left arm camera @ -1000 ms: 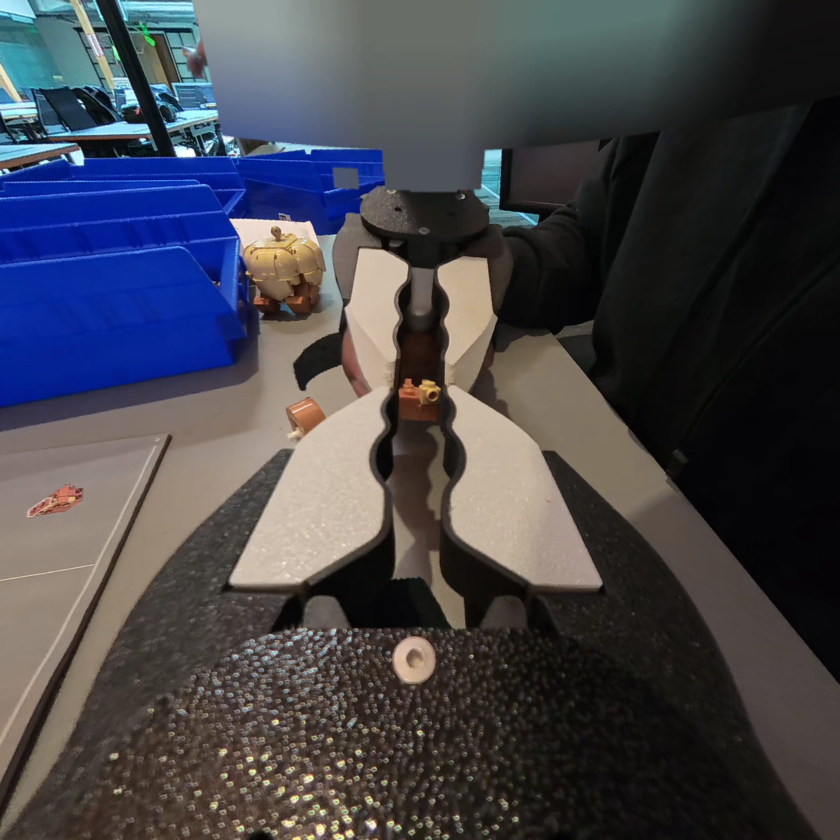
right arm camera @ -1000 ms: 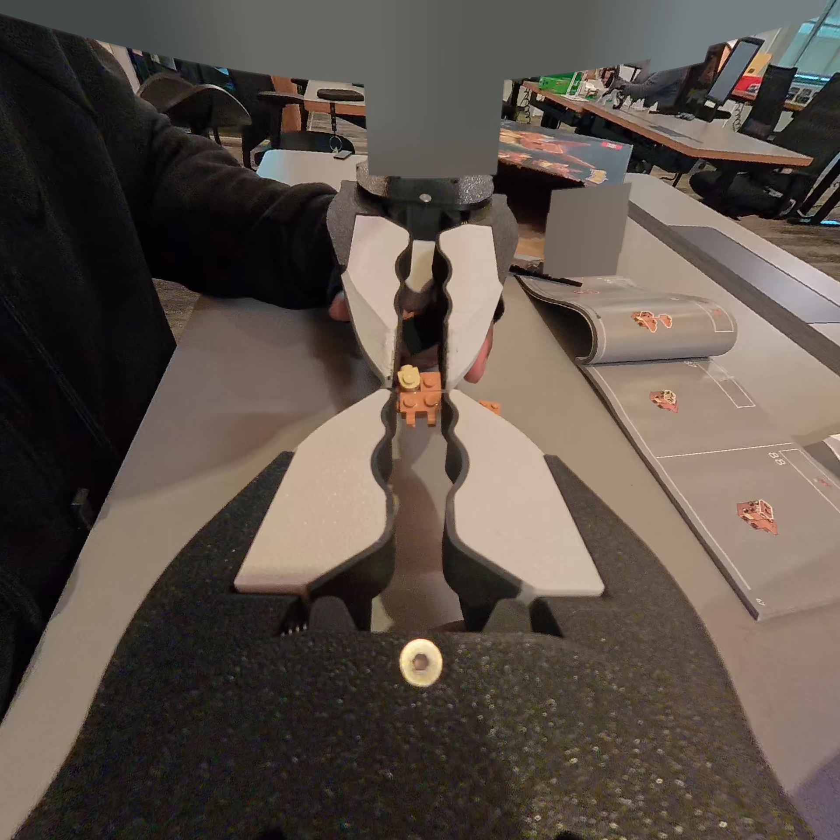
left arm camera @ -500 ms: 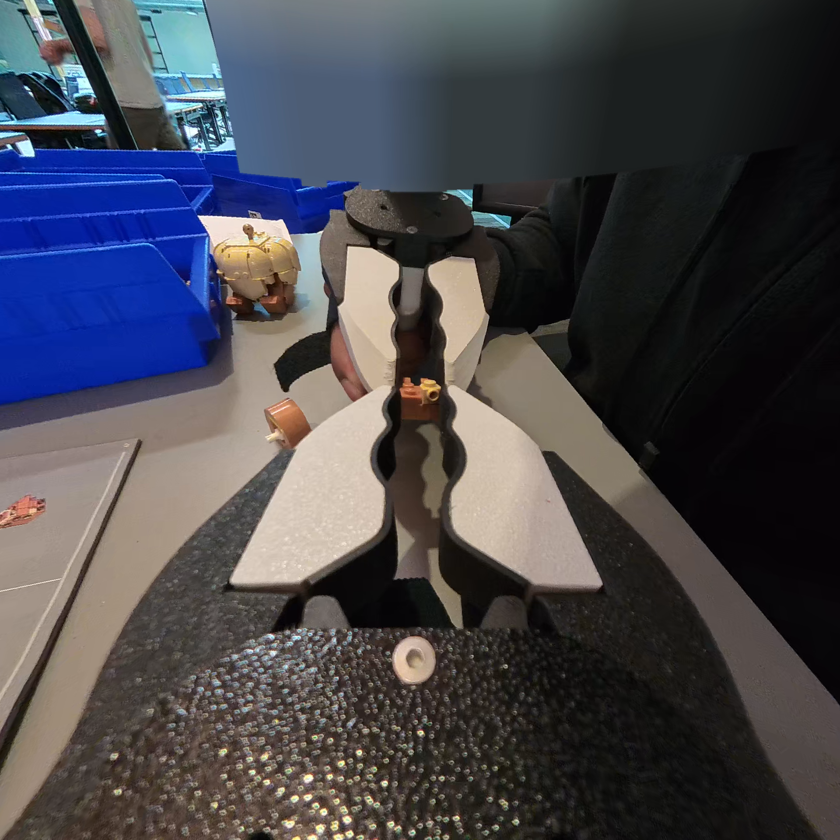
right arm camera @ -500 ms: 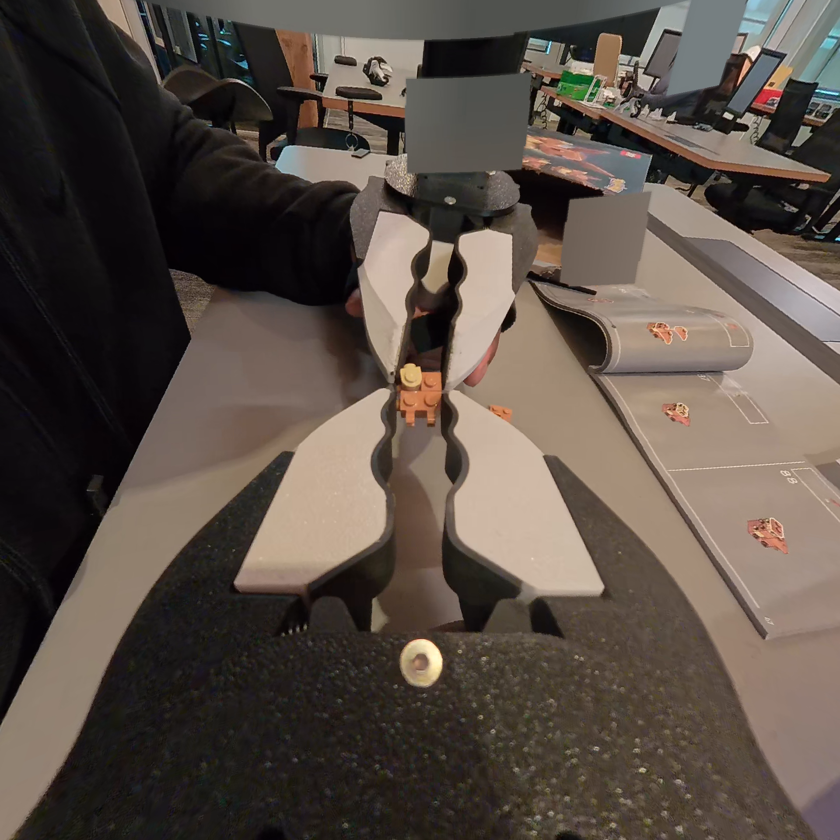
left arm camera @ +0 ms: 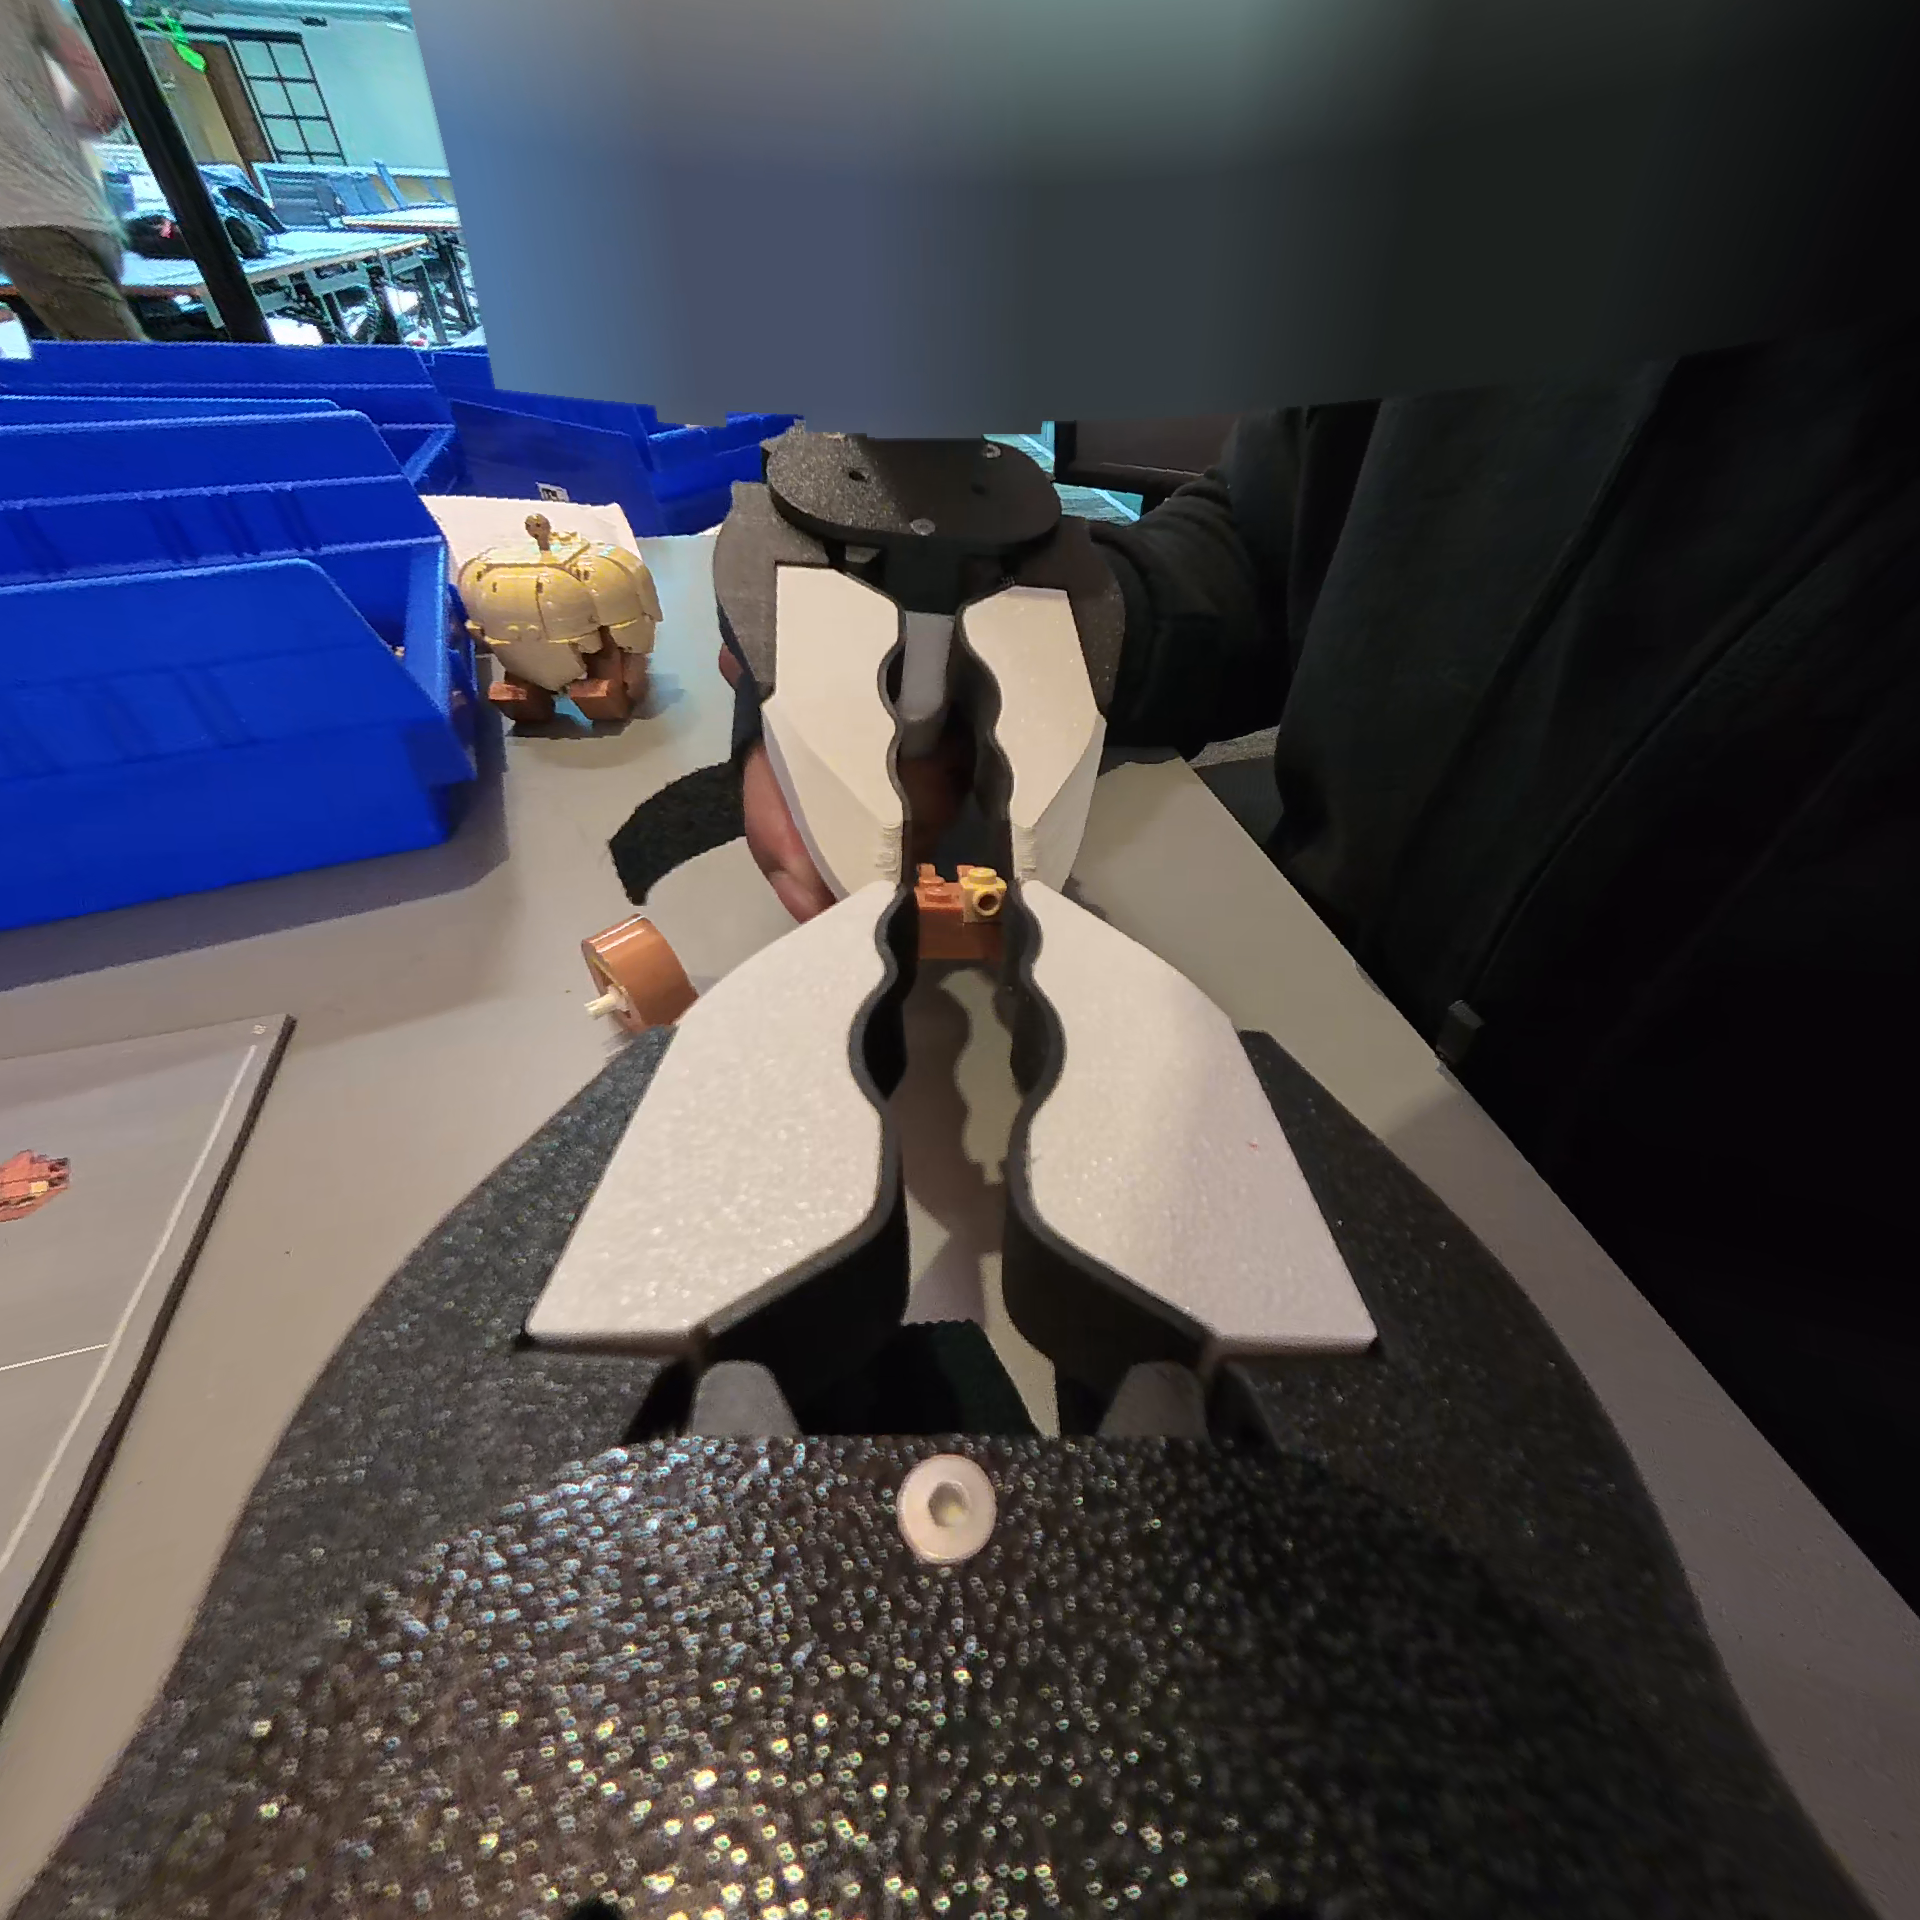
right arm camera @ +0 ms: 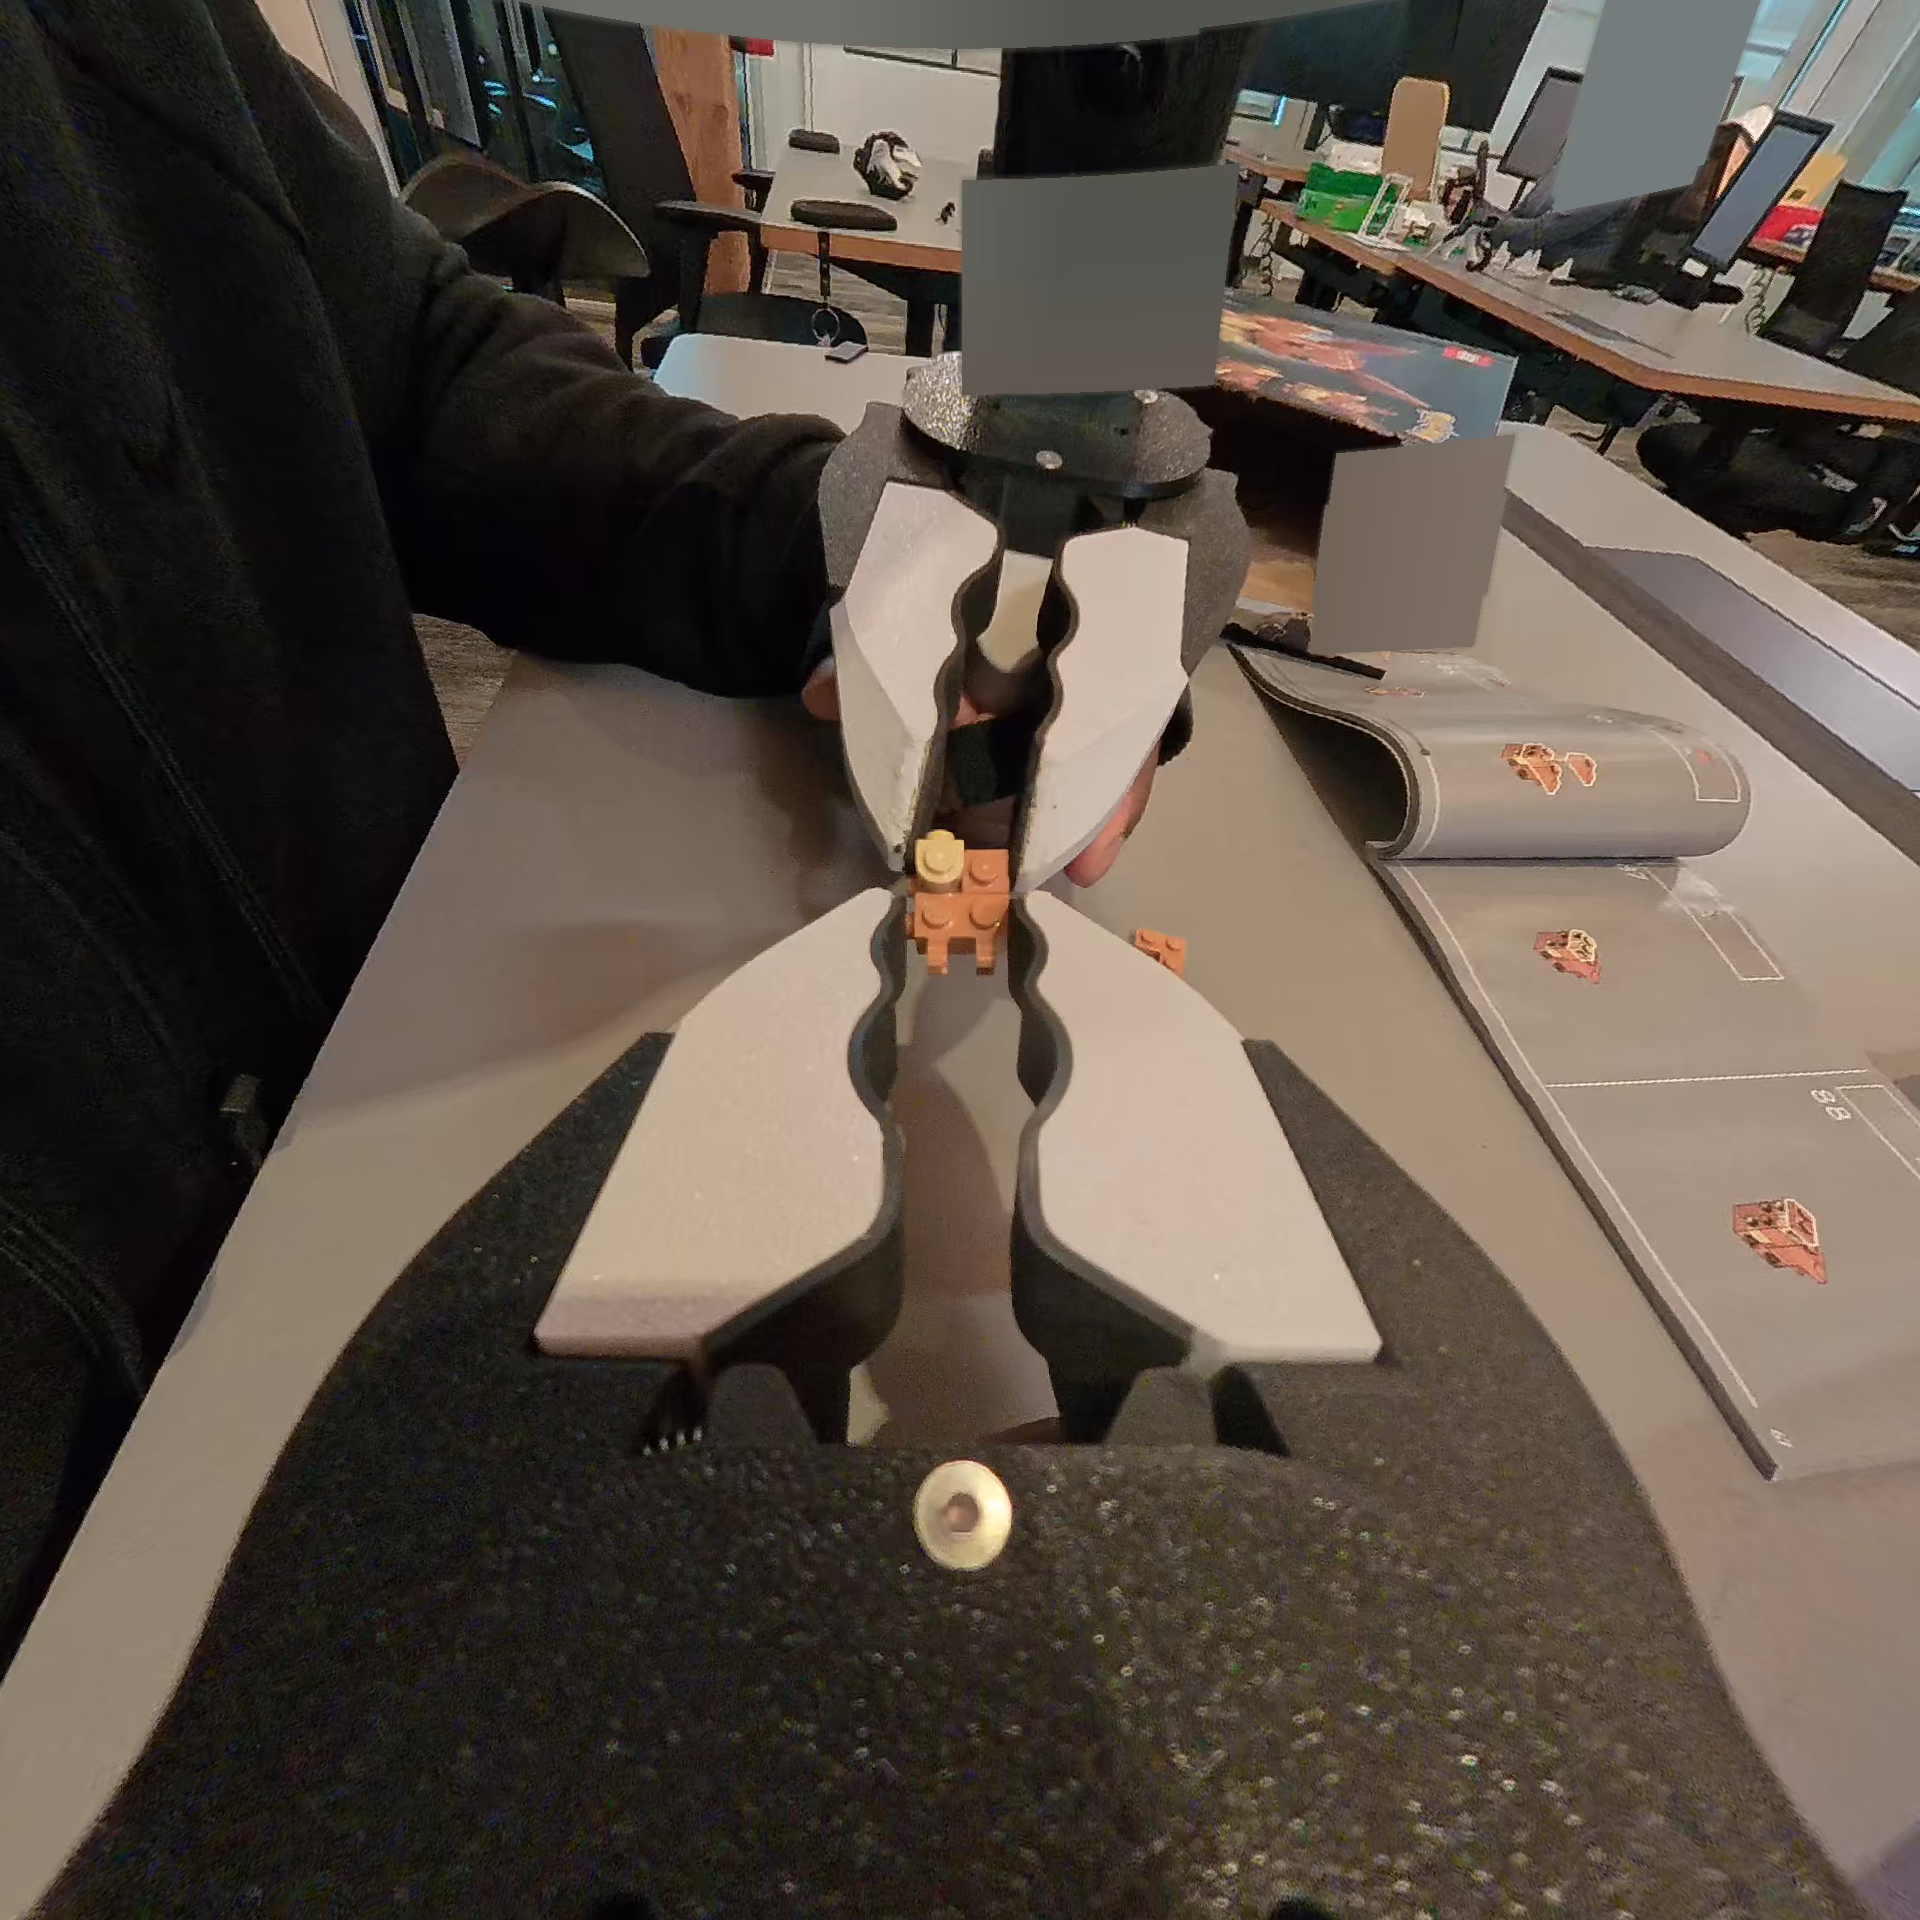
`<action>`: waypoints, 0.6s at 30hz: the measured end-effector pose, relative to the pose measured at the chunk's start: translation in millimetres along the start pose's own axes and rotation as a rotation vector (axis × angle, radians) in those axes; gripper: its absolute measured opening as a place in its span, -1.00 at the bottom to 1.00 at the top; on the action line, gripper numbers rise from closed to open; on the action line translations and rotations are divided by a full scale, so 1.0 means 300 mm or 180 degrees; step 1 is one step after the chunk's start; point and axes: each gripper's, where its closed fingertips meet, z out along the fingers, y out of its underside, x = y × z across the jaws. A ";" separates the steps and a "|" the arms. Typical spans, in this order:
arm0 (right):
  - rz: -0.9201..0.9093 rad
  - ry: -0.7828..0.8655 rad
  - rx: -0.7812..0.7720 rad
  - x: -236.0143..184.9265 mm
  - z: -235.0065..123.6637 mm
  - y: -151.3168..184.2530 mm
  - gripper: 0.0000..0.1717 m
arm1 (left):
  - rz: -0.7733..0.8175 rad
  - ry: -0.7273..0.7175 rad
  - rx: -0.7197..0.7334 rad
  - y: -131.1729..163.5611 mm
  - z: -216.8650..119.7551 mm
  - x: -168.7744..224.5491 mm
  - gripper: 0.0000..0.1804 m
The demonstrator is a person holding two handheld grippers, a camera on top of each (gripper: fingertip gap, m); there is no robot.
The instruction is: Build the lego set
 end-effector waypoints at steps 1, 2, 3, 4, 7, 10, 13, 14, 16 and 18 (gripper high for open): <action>0.0004 0.0004 0.0001 0.001 0.000 0.000 -0.79 | 0.0004 -0.0011 0.0002 0.000 0.000 -0.001 -0.83; 0.0000 0.0002 -0.0003 0.001 0.000 0.001 -0.79 | 0.0004 -0.0012 -0.0003 0.000 0.000 -0.001 -0.83; -0.0005 -0.0001 -0.0002 -0.001 0.000 0.000 -0.79 | 0.0006 -0.0005 -0.0005 0.001 0.000 0.000 -0.83; -0.0005 -0.0005 0.0002 -0.001 0.000 0.000 -0.79 | 0.0005 0.0003 -0.0003 0.000 0.000 0.001 -0.83; -0.0007 -0.0026 0.0011 -0.005 0.001 -0.002 -0.79 | 0.0001 0.0036 0.0004 0.000 -0.001 0.005 -0.83; -0.0016 -0.0048 0.0009 -0.009 0.001 -0.001 -0.79 | 0.0000 0.0063 -0.0005 0.001 0.000 0.008 -0.83; -0.0018 -0.0056 0.0007 -0.011 0.001 -0.001 -0.79 | -0.0004 0.0073 -0.0012 0.002 0.000 0.009 -0.83; -0.0017 -0.0059 0.0008 -0.011 0.001 0.000 -0.79 | -0.0005 0.0076 -0.0013 0.002 0.000 0.009 -0.83; -0.0020 -0.0064 0.0008 -0.012 0.001 0.000 -0.79 | -0.0005 0.0082 -0.0015 0.002 0.000 0.010 -0.83; -0.0022 -0.0074 0.0009 -0.013 0.002 0.000 -0.79 | -0.0011 0.0093 -0.0018 0.002 0.000 0.012 -0.83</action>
